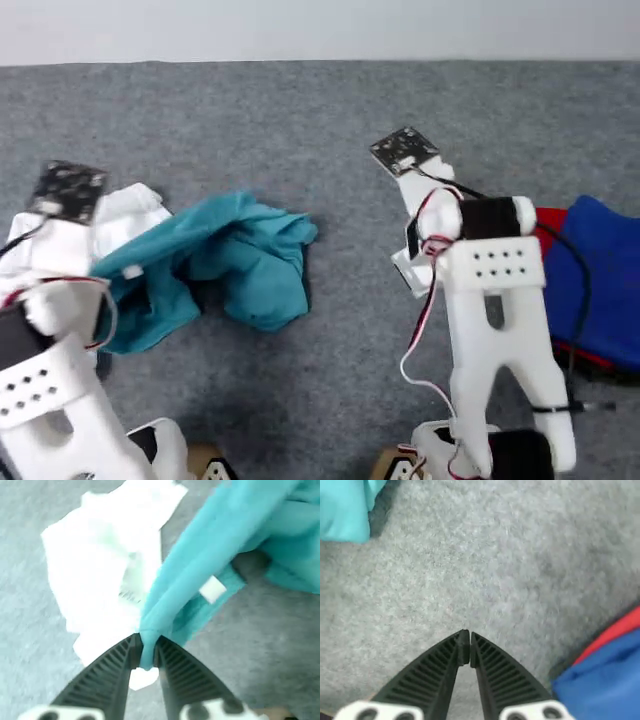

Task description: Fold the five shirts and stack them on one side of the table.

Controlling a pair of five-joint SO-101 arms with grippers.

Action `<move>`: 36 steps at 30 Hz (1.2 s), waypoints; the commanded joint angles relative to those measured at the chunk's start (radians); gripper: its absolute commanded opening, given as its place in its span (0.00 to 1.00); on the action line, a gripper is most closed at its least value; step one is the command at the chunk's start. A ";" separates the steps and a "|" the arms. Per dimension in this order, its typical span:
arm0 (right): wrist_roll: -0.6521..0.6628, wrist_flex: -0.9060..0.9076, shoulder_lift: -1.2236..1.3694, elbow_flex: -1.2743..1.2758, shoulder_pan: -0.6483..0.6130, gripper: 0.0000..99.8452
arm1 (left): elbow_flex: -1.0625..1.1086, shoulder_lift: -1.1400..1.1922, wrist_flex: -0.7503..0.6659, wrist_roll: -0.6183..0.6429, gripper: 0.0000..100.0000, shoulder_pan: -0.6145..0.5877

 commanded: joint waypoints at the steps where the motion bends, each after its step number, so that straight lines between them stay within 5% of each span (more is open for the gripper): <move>1: 0.020 -0.053 0.041 -0.074 -0.024 0.01 | -0.038 -0.021 0.023 -0.040 0.00 -0.117; 14: 0.015 -0.134 0.446 -0.465 -0.274 0.01 | -0.031 -0.015 -0.032 -0.054 0.00 -0.413; 24: 0.011 -0.094 0.717 -0.841 -0.472 0.12 | -0.030 -0.015 -0.032 -0.051 0.00 -0.456; 36: -0.255 -0.137 1.073 -1.240 -0.522 0.13 | 0.016 -0.023 -0.026 -0.049 0.00 -0.468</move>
